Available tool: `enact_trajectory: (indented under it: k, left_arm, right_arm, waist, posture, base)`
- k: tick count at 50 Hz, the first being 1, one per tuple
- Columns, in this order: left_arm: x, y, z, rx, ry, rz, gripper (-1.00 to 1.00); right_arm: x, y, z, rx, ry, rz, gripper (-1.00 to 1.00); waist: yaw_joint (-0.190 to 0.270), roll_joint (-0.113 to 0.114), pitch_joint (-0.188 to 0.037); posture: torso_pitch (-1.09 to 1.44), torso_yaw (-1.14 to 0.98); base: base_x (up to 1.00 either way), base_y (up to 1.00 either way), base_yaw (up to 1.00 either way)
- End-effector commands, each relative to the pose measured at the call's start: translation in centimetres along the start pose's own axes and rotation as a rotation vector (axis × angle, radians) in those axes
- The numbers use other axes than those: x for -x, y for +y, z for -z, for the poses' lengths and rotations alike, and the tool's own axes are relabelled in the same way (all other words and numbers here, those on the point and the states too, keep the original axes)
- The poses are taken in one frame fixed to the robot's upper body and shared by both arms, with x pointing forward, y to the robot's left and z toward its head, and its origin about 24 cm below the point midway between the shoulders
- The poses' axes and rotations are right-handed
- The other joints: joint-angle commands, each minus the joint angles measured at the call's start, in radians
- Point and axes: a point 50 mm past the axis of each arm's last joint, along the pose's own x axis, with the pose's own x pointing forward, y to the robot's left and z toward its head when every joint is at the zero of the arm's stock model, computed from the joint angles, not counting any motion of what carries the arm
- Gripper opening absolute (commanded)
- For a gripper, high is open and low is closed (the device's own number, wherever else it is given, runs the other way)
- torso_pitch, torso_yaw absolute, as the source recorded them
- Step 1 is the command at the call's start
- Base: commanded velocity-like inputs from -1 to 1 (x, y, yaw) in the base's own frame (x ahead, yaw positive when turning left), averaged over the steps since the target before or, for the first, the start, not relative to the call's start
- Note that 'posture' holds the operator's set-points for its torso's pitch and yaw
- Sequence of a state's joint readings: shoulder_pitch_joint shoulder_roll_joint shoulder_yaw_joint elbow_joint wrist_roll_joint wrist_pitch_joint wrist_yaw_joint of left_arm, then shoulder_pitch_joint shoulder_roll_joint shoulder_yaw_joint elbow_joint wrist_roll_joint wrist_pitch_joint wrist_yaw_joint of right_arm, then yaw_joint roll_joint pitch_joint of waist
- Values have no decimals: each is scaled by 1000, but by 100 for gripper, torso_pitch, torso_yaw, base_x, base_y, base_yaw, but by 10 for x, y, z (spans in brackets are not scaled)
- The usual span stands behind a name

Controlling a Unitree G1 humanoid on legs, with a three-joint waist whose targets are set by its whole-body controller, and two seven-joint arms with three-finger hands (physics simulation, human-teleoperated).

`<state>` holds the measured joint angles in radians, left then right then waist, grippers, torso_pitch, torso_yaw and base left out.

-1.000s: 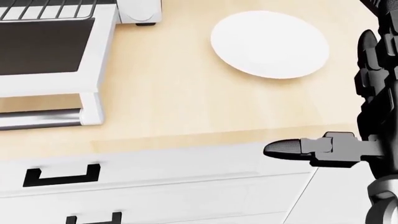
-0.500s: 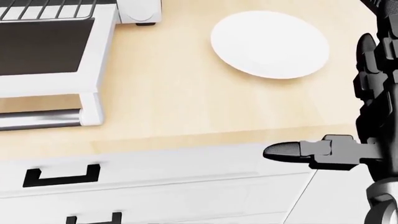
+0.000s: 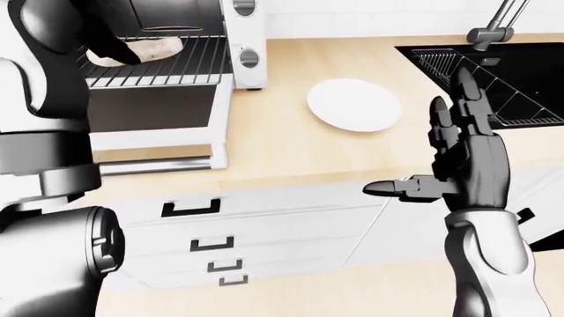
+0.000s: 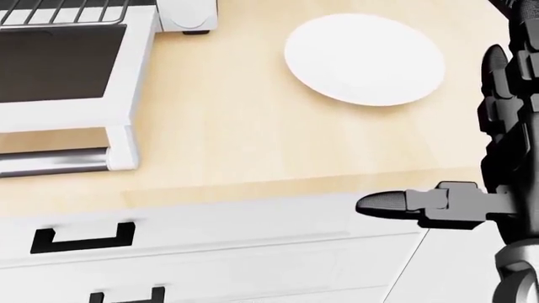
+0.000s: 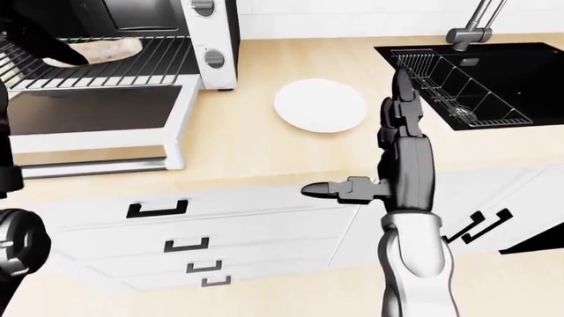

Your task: Place the baguette on the rack of the toaster oven.

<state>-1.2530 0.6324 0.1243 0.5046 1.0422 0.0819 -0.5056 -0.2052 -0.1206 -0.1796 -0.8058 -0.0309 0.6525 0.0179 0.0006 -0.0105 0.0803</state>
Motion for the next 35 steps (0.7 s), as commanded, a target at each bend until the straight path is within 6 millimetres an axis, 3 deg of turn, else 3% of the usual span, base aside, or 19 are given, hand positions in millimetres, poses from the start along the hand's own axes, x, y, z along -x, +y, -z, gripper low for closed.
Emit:
enact_trajectory:
  k: [1, 13, 21, 26, 31, 35]
  left_arm:
    - [7, 24, -4, 1, -18, -85, 46]
    - [27, 38, -5, -9, -22, -108, 41]
    - [48, 63, -6, -6, -25, -159, 42]
    - [61, 77, -11, 4, -38, -185, 51]
    - [79, 94, -17, 18, -58, -221, 100]
    - [90, 108, -18, 26, -63, -253, 100]
  right_arm:
    - [1, -1, -13, 5, -80, 7, 100]
    - [1, 0, -11, 3, -78, 5, 100]
    - [1, 0, -11, 3, -77, 4, 100]
    - [0, 1, -10, 2, -76, 4, 100]
    - [0, 0, -11, 3, -77, 5, 100]
    - [-1, 2, -12, 5, -79, 1, 100]
  waist:
    - [0, 4, -27]
    - [1, 6, -24]
    - [1, 5, -21]
    - [1, 4, -17]
    - [2, 4, -15]
    - [2, 3, -11]
  posture:
    - [6, 0]
    - [6, 0]
    - [6, 0]
    - [6, 0]
    - [6, 0]
    - [6, 0]
  base:
    - [0, 0, 0]
    - [0, 0, 0]
    - [0, 0, 0]
    - [0, 0, 0]
    - [0, 0, 0]
    - [0, 0, 0]
